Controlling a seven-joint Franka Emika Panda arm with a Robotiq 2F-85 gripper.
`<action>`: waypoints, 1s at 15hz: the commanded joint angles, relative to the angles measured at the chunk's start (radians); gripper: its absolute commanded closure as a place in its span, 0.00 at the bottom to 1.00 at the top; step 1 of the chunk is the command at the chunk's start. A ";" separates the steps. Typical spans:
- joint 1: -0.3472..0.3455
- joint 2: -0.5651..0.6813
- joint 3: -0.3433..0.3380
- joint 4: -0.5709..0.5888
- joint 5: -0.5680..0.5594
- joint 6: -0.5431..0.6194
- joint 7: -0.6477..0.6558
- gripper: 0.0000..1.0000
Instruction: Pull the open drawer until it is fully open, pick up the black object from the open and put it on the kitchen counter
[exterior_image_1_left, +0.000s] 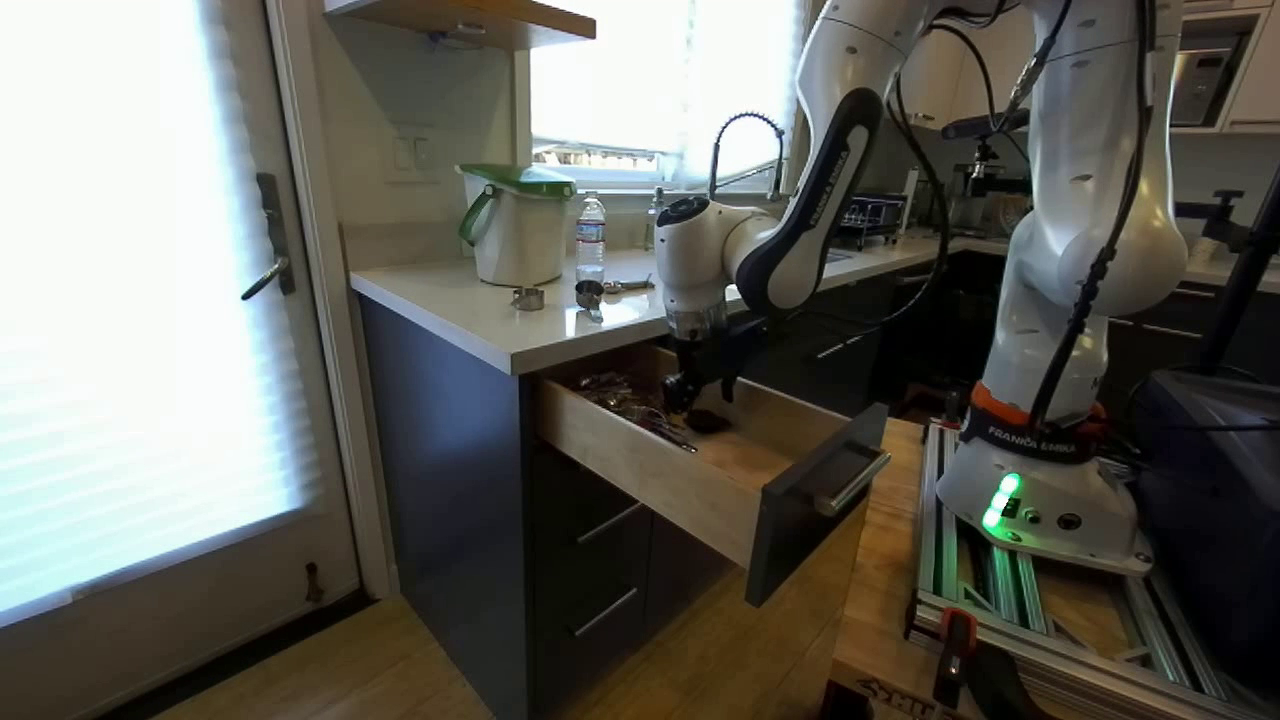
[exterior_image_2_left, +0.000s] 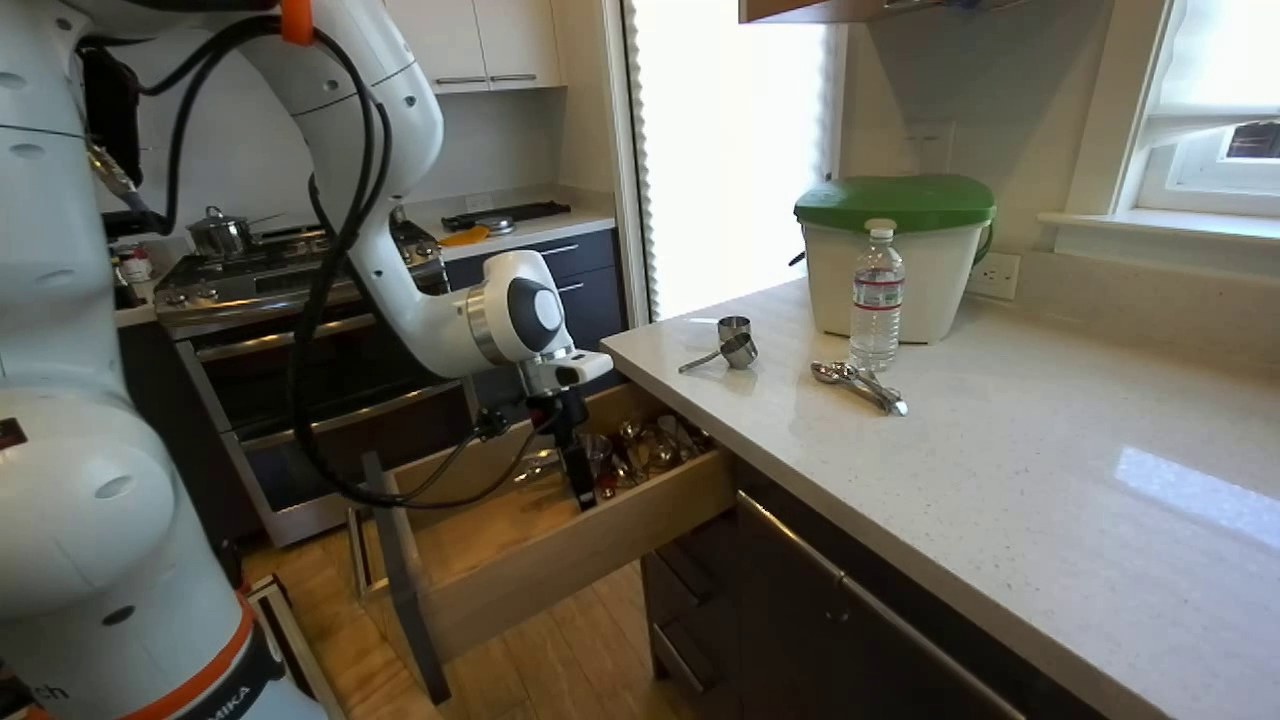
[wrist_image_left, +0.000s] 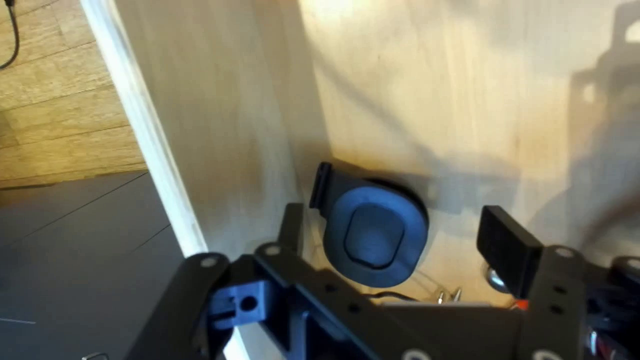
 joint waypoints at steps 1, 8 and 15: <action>-0.006 0.042 -0.016 -0.007 0.051 0.081 -0.067 0.00; 0.025 0.072 -0.067 0.001 0.048 0.106 -0.044 0.22; 0.062 0.076 -0.108 0.011 0.010 0.093 0.017 0.21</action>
